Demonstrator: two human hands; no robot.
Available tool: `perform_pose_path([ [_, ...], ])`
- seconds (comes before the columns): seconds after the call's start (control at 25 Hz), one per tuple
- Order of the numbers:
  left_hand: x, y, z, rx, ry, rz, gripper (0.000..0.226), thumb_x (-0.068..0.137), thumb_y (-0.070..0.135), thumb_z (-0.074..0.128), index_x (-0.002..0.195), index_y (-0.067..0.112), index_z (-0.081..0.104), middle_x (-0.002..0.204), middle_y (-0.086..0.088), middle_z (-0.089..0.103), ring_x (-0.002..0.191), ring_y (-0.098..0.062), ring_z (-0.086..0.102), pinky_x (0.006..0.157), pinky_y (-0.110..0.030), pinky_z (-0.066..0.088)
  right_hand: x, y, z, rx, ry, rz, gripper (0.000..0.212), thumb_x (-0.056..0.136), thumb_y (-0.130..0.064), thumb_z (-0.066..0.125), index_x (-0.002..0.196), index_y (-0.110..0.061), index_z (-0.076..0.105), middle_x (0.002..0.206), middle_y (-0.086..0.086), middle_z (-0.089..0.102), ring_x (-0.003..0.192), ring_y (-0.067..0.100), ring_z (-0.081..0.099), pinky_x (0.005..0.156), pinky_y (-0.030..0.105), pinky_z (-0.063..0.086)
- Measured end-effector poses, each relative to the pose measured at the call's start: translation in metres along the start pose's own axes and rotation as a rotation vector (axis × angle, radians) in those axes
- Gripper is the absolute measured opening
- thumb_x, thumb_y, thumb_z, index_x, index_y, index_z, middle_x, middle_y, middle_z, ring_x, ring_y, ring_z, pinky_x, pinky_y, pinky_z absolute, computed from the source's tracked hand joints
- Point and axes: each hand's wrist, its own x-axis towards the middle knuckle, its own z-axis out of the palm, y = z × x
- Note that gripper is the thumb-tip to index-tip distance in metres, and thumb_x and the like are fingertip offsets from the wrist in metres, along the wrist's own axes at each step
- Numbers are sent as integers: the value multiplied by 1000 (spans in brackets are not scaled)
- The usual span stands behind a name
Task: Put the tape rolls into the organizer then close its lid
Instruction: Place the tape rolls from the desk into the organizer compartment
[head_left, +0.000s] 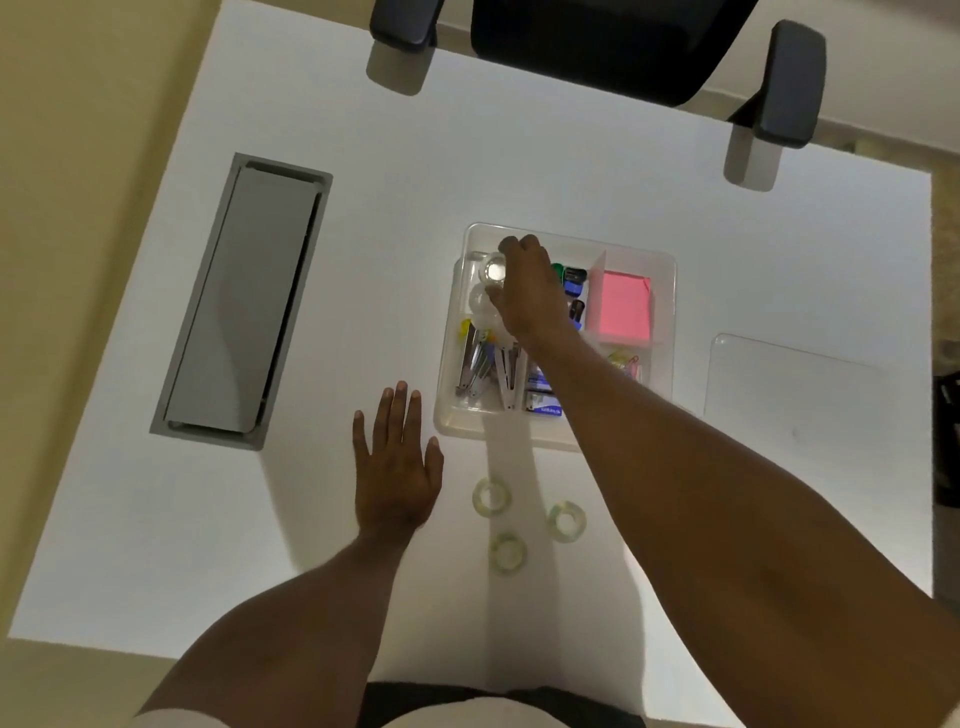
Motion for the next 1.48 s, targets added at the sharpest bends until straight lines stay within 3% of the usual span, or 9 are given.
perform_pose_path([
  [0.28, 1, 1, 2, 0, -5, -9, 68, 108, 44, 29, 168, 17, 12, 178, -6, 9, 165, -25, 7, 132, -61, 12, 28, -1, 35, -152, -33, -28, 30, 82, 8, 62, 110, -4, 57, 110, 15, 56, 102, 32, 58, 72, 40, 50],
  [0.56, 1, 1, 3, 19, -2, -11, 68, 108, 49, 21, 168, 19, 12, 178, -6, 10, 165, -25, 8, 132, -60, 10, 5, -1, 26, -70, 131, -45, 27, 75, 8, 66, 97, -6, 58, 100, 11, 57, 90, 26, 55, 63, 34, 44],
  [0.76, 1, 2, 1, 29, 5, -5, 68, 108, 51, 13, 168, 19, 12, 178, -5, 9, 165, -25, 7, 132, -60, 10, -70, -4, 4, 89, 359, -88, 19, 88, -9, 66, 106, -11, 61, 104, 8, 60, 92, 23, 57, 78, 34, 51],
  [0.88, 0, 2, 1, 27, 24, 2, 67, 109, 49, 22, 168, 18, 14, 178, -5, 9, 166, -25, 6, 133, -59, 7, -131, -4, 5, 206, 413, -50, 16, 93, -15, 63, 109, -10, 62, 104, 8, 63, 92, 21, 59, 81, 32, 53],
  [1.16, 0, 2, 4, 6, 67, 9, 66, 109, 51, 22, 168, 20, 15, 178, -5, 12, 165, -25, 8, 132, -60, 9, -261, 24, 46, 163, 197, 38, 22, 89, -21, 67, 109, -11, 65, 106, 6, 66, 98, 22, 62, 85, 38, 55],
  [1.32, -1, 1, 6, -10, 82, 10, 66, 110, 48, 25, 168, 19, 15, 178, -5, 11, 165, -24, 8, 132, -59, 10, -285, 33, 64, 152, 44, 125, 41, 89, -41, 65, 122, -19, 58, 120, 0, 61, 107, 19, 57, 90, 36, 50],
  [1.48, -2, 1, 5, -12, 88, 11, 65, 110, 48, 24, 168, 19, 14, 178, -5, 12, 165, -23, 9, 133, -58, 9, -291, 34, 78, 71, 3, 140, 60, 83, -48, 71, 133, -19, 53, 127, 2, 60, 112, 20, 56, 91, 35, 50],
])
